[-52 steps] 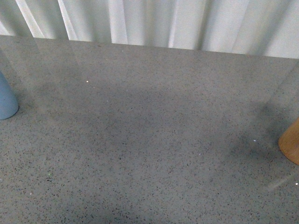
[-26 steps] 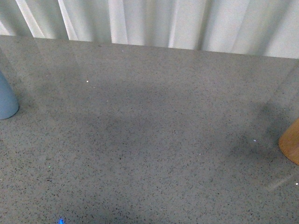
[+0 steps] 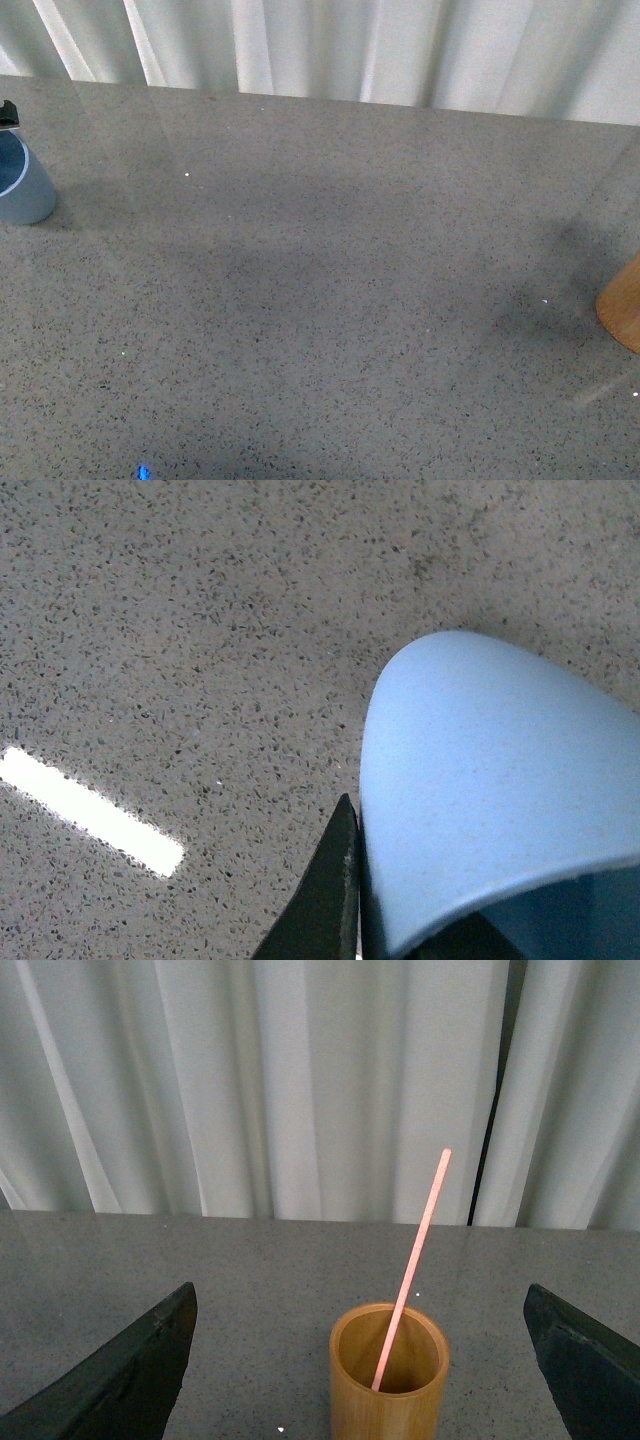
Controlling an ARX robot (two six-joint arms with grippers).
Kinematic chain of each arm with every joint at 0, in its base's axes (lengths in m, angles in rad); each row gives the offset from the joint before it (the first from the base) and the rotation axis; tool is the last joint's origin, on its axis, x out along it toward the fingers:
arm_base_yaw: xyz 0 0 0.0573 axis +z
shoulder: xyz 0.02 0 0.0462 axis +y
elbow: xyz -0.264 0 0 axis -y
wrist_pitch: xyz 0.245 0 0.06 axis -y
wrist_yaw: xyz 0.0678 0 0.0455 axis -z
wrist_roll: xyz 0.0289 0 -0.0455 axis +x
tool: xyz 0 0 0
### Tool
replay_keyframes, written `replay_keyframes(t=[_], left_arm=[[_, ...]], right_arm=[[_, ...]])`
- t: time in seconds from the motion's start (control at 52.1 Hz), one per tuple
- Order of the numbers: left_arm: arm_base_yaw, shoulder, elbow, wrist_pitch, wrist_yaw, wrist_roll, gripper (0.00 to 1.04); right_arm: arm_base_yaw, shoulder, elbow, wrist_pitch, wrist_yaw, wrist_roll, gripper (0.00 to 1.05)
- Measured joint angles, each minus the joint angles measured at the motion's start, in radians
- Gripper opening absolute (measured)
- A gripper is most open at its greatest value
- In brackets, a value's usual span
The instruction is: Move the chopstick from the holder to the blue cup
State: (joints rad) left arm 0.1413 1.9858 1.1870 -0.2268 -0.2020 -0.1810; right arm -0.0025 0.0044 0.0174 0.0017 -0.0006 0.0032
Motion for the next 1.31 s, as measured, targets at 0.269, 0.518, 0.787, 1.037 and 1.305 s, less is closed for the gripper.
replay_keyframes(t=[0.269, 0.518, 0.787, 1.037, 1.305], left_arm=[[-0.129, -0.148, 0.020, -0.161, -0.002, -0.003, 0.03], [-0.433, -0.181, 0.118, -0.325, 0.042, -0.063, 0.03], [-0.688, -0.036, 0.219, -0.377, 0.025, -0.137, 0.03], [-0.752, 0.089, 0.258, -0.401, -0.001, -0.183, 0.03], [-0.757, 0.145, 0.292, -0.393, 0.000, -0.225, 0.10]], right_arm=[[0.000, 0.000, 0.000, 0.000, 0.000, 0.000, 0.95], [0.000, 0.000, 0.000, 0.000, 0.000, 0.000, 0.95], [0.000, 0.000, 0.000, 0.000, 0.000, 0.000, 0.95], [0.000, 0.000, 0.000, 0.000, 0.000, 0.000, 0.95], [0.000, 0.000, 0.000, 0.000, 0.000, 0.000, 0.95]])
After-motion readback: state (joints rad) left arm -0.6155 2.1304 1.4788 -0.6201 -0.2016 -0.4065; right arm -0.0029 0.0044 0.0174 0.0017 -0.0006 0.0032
